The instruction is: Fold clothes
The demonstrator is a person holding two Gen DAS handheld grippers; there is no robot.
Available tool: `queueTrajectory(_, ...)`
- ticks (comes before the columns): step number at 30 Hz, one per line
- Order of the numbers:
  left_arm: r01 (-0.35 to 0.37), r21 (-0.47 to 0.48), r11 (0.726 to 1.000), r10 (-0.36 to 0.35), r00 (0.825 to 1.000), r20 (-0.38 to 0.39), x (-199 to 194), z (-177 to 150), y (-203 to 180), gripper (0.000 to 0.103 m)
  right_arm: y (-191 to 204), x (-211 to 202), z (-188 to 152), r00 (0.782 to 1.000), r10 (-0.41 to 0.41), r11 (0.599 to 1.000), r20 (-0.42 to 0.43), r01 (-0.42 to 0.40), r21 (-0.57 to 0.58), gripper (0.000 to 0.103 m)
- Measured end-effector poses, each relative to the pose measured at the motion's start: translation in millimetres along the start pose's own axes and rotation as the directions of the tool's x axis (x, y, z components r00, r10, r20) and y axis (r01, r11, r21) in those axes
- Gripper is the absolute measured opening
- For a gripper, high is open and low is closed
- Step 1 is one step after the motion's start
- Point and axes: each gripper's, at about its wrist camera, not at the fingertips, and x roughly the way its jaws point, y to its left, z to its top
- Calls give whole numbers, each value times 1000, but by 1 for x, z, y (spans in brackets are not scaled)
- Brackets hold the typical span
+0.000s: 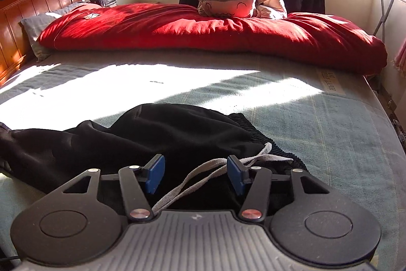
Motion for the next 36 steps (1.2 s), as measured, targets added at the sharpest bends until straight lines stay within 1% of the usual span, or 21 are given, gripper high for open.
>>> queueTrajectory(1, 76, -10, 997, -76, 997, -25, 11, -2, -15, 64, -2, 1, -1, 1000, 9, 1000, 0, -9, -1, 61)
queueTrajectory(2, 144, -20, 989, -145, 988, -51, 23, -5, -28, 64, -3, 2, -3, 1000, 17, 1000, -1, -17, -3, 61)
queueTrajectory(4, 261, -42, 964, -264, 960, -97, 49, -11, -53, 64, -6, 4, -6, 999, 34, 999, -2, -34, -5, 61)
queueTrajectory(5, 296, -64, 953, -301, 947, -113, 62, -12, -62, 65, -8, 5, -7, 999, 43, 999, -2, -43, -6, 61)
queueTrajectory(6, 322, -88, 943, -331, 935, -128, 74, -13, -68, 65, -11, 5, -9, 999, 47, 999, -2, -47, 3, 61)
queueTrajectory(10, 437, -197, 878, -471, 862, -185, 125, -17, -94, 65, -21, 3, -21, 999, 51, 997, 5, -51, 53, 64)
queueTrajectory(12, 476, -230, 849, -520, 831, -200, 145, -16, -102, 70, -26, 1, -28, 999, 50, 994, 14, -51, 92, 65)
queueTrajectory(15, 516, -260, 816, -571, 788, -228, 170, -14, -114, 73, -33, -1, -36, 999, 41, 988, 22, -44, 147, 66)
queueTrajectory(16, 518, -268, 812, -577, 781, -241, 177, -14, -118, 73, -34, -1, -38, 999, 39, 986, 25, -43, 161, 66)
queueTrajectory(17, 513, -271, 815, -574, 780, -248, 182, -14, -121, 73, -36, -1, -40, 999, 39, 984, 26, -43, 175, 66)
queueTrajectory(20, 501, -249, 829, -551, 808, -210, 187, -10, -127, 73, -38, -1, -46, 999, 34, 978, 25, -38, 205, 66)
queueTrajectory(22, 497, -248, 831, -541, 826, -159, 184, -6, -125, 73, -38, -1, -47, 999, 31, 977, 23, -36, 208, 66)
queueTrajectory(24, 472, -247, 846, -506, 857, -94, 179, 0, -120, 73, -38, -2, -47, 999, 23, 978, 23, -27, 205, 68)
queueTrajectory(26, 426, -230, 875, -445, 895, -35, 178, 7, -117, 73, -38, -3, -48, 1000, 16, 979, 22, -20, 203, 69)
queueTrajectory(28, 378, -216, 900, -382, 924, 24, 177, 14, -113, 71, -39, -4, -49, 1000, 12, 978, 24, -16, 206, 69)
queueTrajectory(29, 363, -210, 908, -361, 931, 47, 178, 18, -111, 68, -40, -5, -50, 1000, 11, 977, 25, -16, 211, 69)
queueTrajectory(30, 334, -205, 920, -330, 942, 58, 180, 21, -110, 51, -41, -5, -51, 1000, 9, 976, 25, -14, 216, 69)
queueTrajectory(31, 306, -200, 931, -298, 952, 69, 182, 25, -109, 39, -41, -6, -52, 1000, 7, 975, 24, -12, 221, 69)
queueTrajectory(32, 278, -195, 940, -267, 960, 80, 183, 28, -109, 23, -42, -6, -53, 1000, 4, 975, 23, -9, 221, 69)
queueTrajectory(34, 253, -180, 951, -238, 966, 99, 185, 36, -108, 21, -43, -8, -53, 1000, 2, 977, 25, -8, 213, 69)
queueTrajectory(36, 257, -181, 949, -246, 966, 84, 185, 39, -105, 21, -46, -11, -51, 999, 12, 980, 30, -17, 197, 69)
